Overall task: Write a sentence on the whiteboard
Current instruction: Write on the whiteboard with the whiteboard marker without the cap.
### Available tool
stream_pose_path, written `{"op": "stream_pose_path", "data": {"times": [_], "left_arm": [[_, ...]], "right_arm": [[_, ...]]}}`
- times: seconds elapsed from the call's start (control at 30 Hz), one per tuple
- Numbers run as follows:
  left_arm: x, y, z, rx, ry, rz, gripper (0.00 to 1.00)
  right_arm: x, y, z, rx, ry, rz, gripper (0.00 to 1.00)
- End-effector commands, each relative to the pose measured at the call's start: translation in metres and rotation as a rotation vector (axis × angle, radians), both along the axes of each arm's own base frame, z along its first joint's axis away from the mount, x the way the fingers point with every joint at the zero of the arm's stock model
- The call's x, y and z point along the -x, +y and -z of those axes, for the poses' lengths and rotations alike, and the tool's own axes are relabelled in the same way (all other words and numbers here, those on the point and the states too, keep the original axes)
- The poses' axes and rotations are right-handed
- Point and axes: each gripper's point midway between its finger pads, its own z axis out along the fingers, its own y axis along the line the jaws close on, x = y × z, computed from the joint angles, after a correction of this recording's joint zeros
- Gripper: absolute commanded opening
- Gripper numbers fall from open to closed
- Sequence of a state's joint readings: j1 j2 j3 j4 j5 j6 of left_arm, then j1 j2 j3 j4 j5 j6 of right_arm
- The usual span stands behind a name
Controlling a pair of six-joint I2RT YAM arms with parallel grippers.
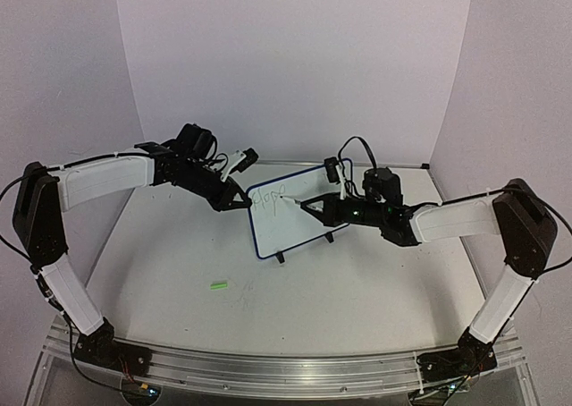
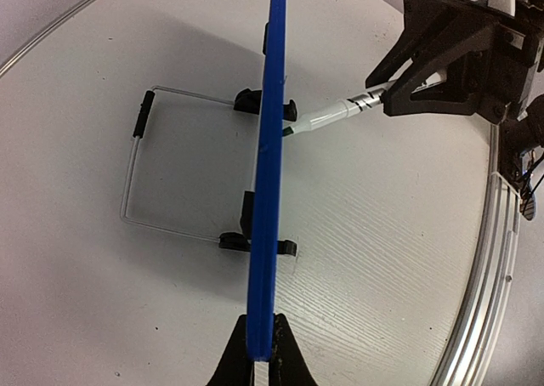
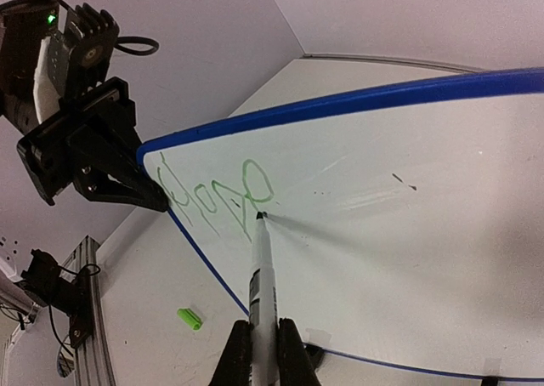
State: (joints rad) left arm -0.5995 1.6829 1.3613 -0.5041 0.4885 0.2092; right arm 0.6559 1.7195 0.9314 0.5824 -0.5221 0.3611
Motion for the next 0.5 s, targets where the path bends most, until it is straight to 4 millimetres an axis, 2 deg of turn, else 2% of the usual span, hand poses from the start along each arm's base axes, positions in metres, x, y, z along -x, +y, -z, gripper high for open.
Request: {"op": "stream_pose_path", "data": {"times": [0.0,0.27,0.47], "left_arm": [[0.0,0.001,0.013,-0.054,0.009,0.007,0.0],[0.001,0.002,0.012,-0.055,0.008,0.007,0.0],[0.001,0.002,0.012,-0.054,0.008,0.008,0.0]], "right_arm": [[-0.006,-0.005,0.011,0.015,0.008,0.035,0.0],[-0.009,-0.009,0.015,0.036,0.01,0.067,0.0],[-0.014,-0.016,0.007,0.042,-0.016,0.116,0.0]]}}
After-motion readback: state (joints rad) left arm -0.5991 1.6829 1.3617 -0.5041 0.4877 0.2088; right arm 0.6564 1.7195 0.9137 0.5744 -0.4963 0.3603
